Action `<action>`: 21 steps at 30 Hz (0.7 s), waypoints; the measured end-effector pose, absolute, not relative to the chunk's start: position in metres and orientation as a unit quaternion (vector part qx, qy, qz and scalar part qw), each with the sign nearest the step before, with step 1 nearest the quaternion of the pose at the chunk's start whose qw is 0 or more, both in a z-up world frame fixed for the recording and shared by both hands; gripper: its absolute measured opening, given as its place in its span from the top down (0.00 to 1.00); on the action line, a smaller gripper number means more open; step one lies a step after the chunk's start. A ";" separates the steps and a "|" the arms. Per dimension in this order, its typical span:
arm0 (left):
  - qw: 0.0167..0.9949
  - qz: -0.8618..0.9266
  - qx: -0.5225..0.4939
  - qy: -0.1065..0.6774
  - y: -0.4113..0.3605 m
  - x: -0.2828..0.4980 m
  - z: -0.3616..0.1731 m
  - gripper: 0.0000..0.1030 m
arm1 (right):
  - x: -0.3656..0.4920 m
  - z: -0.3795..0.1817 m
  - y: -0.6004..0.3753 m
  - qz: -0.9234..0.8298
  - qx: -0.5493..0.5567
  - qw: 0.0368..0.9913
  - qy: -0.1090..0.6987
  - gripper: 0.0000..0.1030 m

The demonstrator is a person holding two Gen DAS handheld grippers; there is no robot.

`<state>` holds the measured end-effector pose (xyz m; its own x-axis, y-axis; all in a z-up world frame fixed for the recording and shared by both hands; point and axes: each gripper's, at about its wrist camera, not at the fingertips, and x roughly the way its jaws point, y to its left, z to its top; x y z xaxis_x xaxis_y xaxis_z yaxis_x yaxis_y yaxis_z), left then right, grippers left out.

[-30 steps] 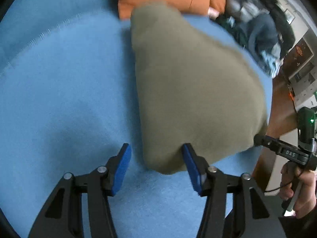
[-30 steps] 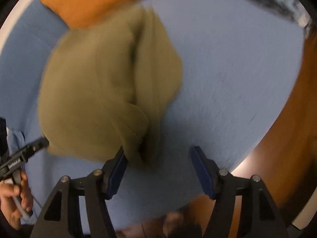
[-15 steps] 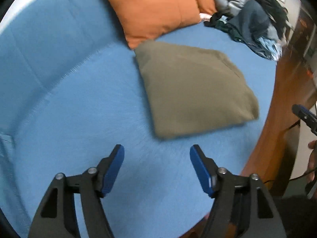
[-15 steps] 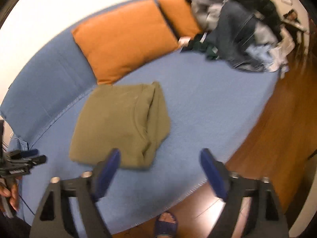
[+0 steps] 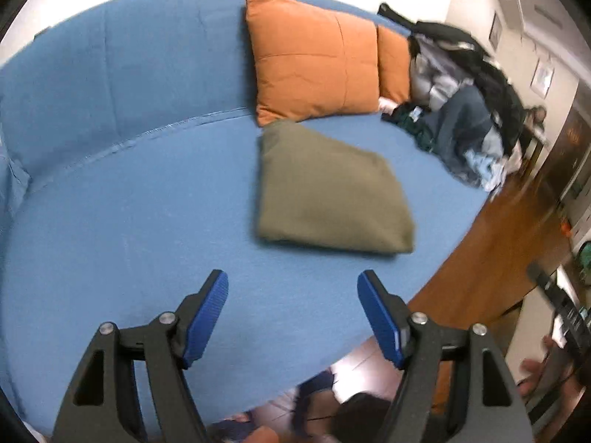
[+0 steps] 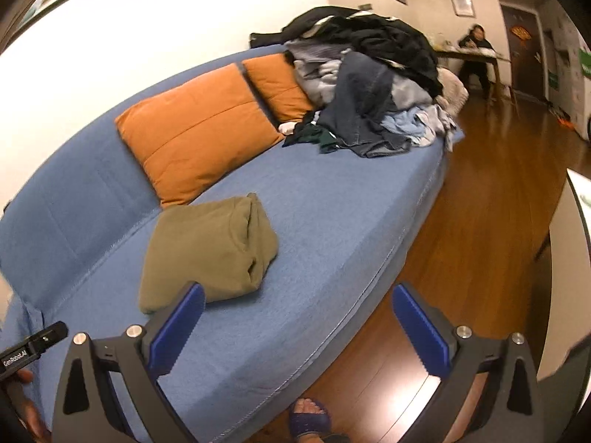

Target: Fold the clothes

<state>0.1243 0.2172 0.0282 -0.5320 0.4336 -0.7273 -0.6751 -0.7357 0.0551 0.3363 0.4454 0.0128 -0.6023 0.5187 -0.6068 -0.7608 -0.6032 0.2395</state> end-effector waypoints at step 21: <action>0.362 0.844 -0.365 0.154 0.235 0.131 -0.010 0.28 | 0.281 0.013 0.404 0.846 -0.302 0.401 0.179 0.00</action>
